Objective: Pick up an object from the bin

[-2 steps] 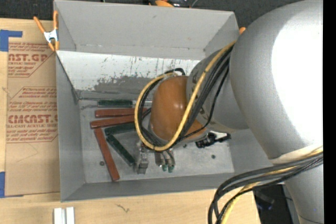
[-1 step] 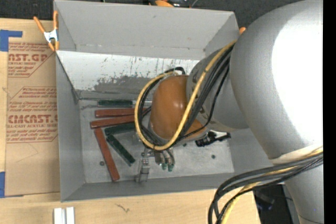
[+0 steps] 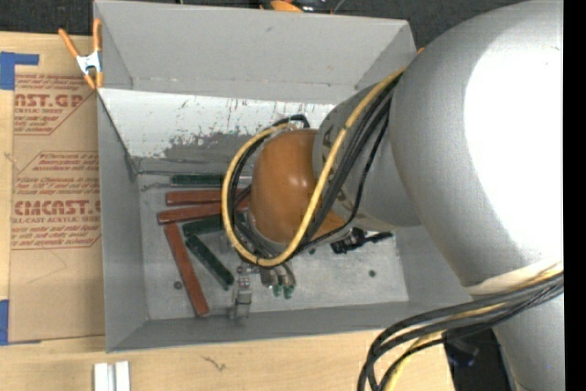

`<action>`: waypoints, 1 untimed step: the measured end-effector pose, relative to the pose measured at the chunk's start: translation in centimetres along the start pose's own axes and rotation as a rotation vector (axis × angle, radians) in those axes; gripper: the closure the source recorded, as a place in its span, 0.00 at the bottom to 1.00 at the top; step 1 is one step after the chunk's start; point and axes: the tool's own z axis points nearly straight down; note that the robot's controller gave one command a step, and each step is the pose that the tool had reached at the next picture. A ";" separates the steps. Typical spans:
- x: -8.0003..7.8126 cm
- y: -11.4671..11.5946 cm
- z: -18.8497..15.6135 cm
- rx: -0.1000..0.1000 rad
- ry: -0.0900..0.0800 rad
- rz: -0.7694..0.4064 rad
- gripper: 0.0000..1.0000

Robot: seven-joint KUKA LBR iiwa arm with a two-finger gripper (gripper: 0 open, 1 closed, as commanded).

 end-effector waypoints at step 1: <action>0.1 -0.1 0.1 0.002 0.005 0.001 1.00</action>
Offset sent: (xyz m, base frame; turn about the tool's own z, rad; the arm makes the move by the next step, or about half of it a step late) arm 0.0000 0.0000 0.0000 0.0000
